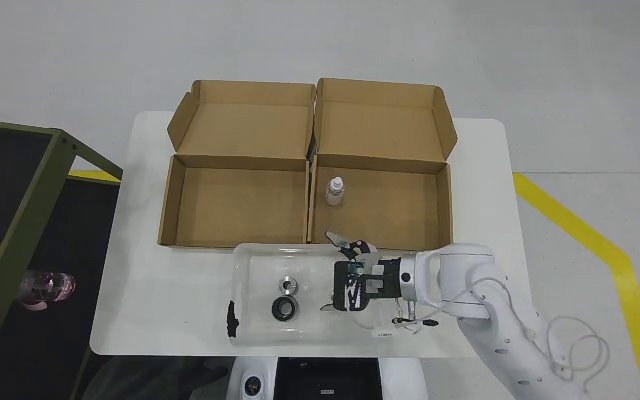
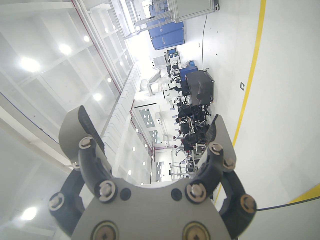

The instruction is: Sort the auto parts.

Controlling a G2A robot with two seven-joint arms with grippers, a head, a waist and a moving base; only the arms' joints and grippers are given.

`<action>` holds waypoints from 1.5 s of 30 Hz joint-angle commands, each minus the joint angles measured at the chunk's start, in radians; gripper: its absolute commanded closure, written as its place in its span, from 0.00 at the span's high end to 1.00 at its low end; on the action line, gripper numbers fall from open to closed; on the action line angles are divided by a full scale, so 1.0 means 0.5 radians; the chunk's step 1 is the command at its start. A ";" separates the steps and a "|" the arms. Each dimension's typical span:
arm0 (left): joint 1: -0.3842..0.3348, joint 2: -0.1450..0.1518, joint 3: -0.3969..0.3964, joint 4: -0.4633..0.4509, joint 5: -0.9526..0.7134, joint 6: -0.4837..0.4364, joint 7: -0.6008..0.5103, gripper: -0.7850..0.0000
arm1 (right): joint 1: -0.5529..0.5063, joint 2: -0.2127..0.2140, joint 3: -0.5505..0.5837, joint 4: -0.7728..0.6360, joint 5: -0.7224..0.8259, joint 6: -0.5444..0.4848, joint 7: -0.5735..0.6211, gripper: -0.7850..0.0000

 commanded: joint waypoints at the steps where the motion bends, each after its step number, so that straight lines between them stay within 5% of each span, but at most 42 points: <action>1: 0.000 0.000 0.000 0.000 0.000 0.000 0.000 1.00 | -0.028 0.009 -0.003 -0.024 -0.013 -0.022 0.029 1.00; 14: 0.000 0.000 0.000 0.000 0.000 0.000 0.000 1.00 | -0.106 0.050 -0.084 -0.110 -0.273 -0.083 0.133 1.00; 36: 0.000 0.000 0.000 0.000 0.000 0.000 0.000 1.00 | 0.072 0.041 -0.365 0.066 -0.381 -0.022 0.422 1.00; 45: 0.000 0.000 0.000 0.000 0.000 0.000 0.000 1.00 | 0.143 0.033 -0.459 0.111 -0.351 0.021 0.552 0.60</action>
